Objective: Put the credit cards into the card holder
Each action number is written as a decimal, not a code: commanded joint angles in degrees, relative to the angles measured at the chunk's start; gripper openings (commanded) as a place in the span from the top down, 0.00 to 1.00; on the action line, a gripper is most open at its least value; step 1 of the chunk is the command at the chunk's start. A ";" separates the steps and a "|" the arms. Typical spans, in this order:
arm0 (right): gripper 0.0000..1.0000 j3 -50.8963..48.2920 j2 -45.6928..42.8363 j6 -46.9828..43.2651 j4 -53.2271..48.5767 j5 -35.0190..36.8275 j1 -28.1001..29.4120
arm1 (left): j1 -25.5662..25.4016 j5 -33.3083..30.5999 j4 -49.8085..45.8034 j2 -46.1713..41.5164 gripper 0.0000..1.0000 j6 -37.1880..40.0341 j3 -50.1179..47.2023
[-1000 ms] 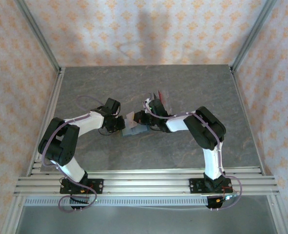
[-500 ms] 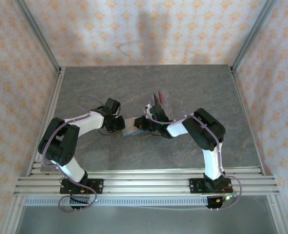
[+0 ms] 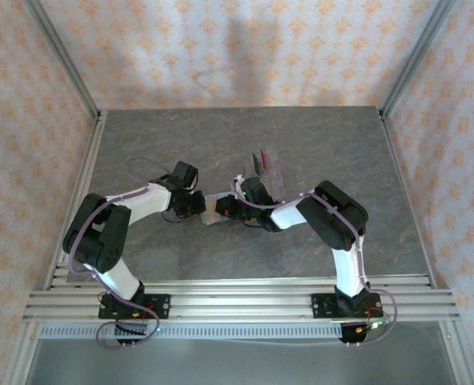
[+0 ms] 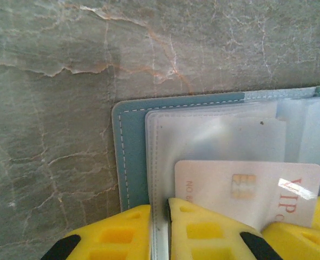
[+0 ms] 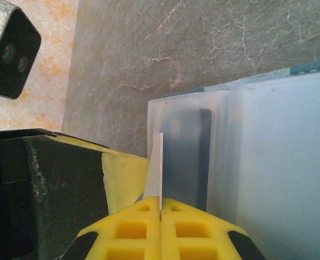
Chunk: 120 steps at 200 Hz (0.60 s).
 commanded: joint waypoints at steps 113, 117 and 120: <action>1.00 5.86 1.88 -5.84 -8.72 4.11 0.71 | -0.42 0.23 -2.40 1.57 0.85 0.88 -1.48; 1.00 5.79 2.07 -5.85 -8.57 4.11 0.73 | -0.42 0.30 -2.31 1.57 0.85 0.80 -1.46; 1.00 5.78 2.14 -5.82 -8.34 4.11 0.74 | -0.49 0.36 -2.31 1.62 0.85 0.80 -1.52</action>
